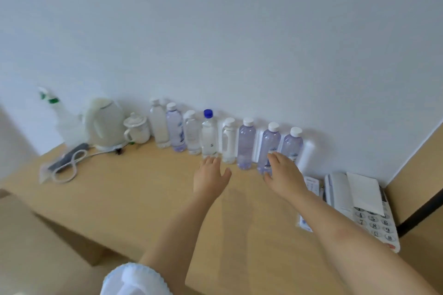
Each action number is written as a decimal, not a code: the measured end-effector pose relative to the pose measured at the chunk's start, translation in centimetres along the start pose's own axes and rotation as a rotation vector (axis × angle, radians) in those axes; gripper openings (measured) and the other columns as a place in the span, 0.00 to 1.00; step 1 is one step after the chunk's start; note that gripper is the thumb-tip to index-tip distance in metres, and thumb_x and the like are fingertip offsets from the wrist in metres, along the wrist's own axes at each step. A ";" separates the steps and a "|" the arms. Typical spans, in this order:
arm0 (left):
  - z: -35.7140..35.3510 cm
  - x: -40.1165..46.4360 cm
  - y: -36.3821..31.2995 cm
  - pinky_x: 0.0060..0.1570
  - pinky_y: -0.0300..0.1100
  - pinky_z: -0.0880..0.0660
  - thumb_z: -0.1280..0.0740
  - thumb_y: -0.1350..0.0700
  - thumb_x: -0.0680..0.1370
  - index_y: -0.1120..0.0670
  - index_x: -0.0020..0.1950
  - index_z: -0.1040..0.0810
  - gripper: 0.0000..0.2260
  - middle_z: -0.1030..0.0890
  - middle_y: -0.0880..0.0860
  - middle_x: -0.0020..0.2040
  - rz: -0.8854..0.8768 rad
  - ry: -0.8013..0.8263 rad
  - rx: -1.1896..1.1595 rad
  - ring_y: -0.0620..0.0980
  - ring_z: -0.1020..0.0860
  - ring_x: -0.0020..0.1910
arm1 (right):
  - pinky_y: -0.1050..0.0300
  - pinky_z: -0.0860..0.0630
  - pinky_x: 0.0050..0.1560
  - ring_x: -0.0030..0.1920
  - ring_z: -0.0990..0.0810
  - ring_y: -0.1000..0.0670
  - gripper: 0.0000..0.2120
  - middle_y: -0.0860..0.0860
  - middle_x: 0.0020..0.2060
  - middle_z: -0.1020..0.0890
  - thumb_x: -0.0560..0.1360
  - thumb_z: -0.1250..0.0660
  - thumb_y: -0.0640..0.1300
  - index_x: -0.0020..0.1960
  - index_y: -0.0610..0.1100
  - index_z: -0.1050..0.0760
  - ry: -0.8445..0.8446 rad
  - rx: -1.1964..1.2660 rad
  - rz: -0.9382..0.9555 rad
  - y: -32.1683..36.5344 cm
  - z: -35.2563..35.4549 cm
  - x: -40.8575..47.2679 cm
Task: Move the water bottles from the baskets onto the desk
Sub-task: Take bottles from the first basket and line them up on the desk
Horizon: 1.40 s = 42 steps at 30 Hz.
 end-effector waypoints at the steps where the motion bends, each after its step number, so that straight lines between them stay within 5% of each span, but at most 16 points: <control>1: 1.2 -1.2 1.3 0.61 0.46 0.32 0.41 0.47 0.79 0.57 0.69 0.31 0.21 0.29 0.53 0.68 0.054 -0.010 -0.029 0.53 0.32 0.68 | 0.52 0.33 0.58 0.62 0.28 0.42 0.18 0.44 0.59 0.26 0.75 0.38 0.43 0.62 0.37 0.30 0.030 -0.019 0.050 1.9 -0.3 -0.5; 4: 4.5 -5.1 5.4 0.59 0.46 0.30 0.41 0.46 0.79 0.57 0.70 0.33 0.23 0.30 0.53 0.69 0.157 -0.033 0.010 0.53 0.32 0.68 | 0.54 0.36 0.63 0.67 0.32 0.43 0.22 0.44 0.66 0.30 0.77 0.41 0.45 0.69 0.38 0.36 0.112 -0.047 0.164 7.8 -1.3 -1.8; 11: 11.0 -16.5 16.0 0.74 0.48 0.46 0.44 0.42 0.79 0.58 0.75 0.41 0.30 0.44 0.55 0.77 0.402 -0.021 0.128 0.53 0.50 0.77 | 0.52 0.43 0.71 0.70 0.36 0.43 0.23 0.43 0.69 0.32 0.79 0.44 0.48 0.70 0.38 0.38 0.315 -0.044 0.456 23.8 -4.8 -6.8; 16: 15.7 -24.5 22.9 0.70 0.45 0.42 0.42 0.44 0.79 0.60 0.68 0.31 0.25 0.32 0.55 0.72 0.587 -0.150 0.089 0.52 0.42 0.75 | 0.52 0.48 0.74 0.73 0.39 0.45 0.26 0.45 0.73 0.36 0.80 0.46 0.50 0.75 0.40 0.43 0.368 -0.030 0.666 34.9 -6.6 -10.7; 27: 26.3 -43.9 40.8 0.61 0.46 0.32 0.42 0.46 0.79 0.60 0.68 0.31 0.23 0.29 0.57 0.68 1.040 -0.265 0.047 0.55 0.31 0.67 | 0.52 0.50 0.75 0.74 0.40 0.47 0.26 0.45 0.74 0.37 0.80 0.45 0.49 0.75 0.39 0.43 0.468 0.006 1.005 59.6 -11.6 -21.7; 42: 31.6 -52.2 54.8 0.57 0.46 0.30 0.42 0.47 0.79 0.60 0.68 0.31 0.22 0.27 0.55 0.67 1.182 -0.309 0.026 0.53 0.30 0.65 | 0.51 0.52 0.75 0.74 0.42 0.48 0.27 0.45 0.74 0.38 0.80 0.44 0.49 0.75 0.40 0.44 0.591 -0.024 1.131 77.0 -18.7 -27.5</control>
Point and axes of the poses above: each hand's wrist, its own x-axis towards the middle knuckle, its own z-axis out of the back of the hand, y = z × x, the point moved 9 cm from there along x, towards the middle knuckle
